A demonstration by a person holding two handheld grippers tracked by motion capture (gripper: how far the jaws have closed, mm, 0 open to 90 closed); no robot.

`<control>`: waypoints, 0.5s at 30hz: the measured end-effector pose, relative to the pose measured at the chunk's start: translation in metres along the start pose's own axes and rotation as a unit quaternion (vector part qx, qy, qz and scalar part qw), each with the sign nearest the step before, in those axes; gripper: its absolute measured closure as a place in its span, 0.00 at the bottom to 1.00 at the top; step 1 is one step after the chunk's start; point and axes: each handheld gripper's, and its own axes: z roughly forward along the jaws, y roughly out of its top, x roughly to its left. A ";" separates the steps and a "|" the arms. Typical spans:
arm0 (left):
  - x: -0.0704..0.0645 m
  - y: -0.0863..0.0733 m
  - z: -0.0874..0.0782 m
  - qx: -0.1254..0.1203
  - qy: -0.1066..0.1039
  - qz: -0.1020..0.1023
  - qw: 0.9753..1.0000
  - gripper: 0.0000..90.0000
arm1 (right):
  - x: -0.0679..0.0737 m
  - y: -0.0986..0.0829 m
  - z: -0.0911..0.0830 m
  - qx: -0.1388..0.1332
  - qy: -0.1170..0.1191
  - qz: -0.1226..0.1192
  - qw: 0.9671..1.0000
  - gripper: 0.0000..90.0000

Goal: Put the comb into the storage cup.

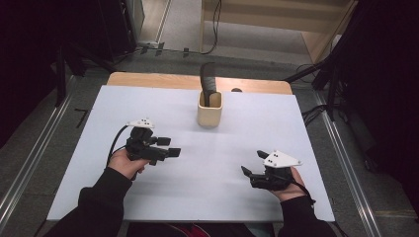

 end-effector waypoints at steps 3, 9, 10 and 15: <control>-0.003 -0.004 -0.001 0.003 -0.001 0.004 1.000 0.32 | 0.000 0.000 0.000 0.001 0.000 0.001 1.000 0.25; -0.005 -0.011 -0.005 0.005 -0.004 0.003 1.000 0.32 | 0.000 0.000 0.001 0.002 0.002 -0.003 1.000 0.25; -0.005 -0.012 -0.005 0.007 -0.004 0.003 1.000 0.32 | 0.000 0.000 0.001 0.002 0.002 -0.003 1.000 0.25; -0.006 -0.019 -0.008 0.012 -0.003 0.003 1.000 0.32 | 0.001 0.000 0.001 0.003 0.001 -0.003 1.000 0.25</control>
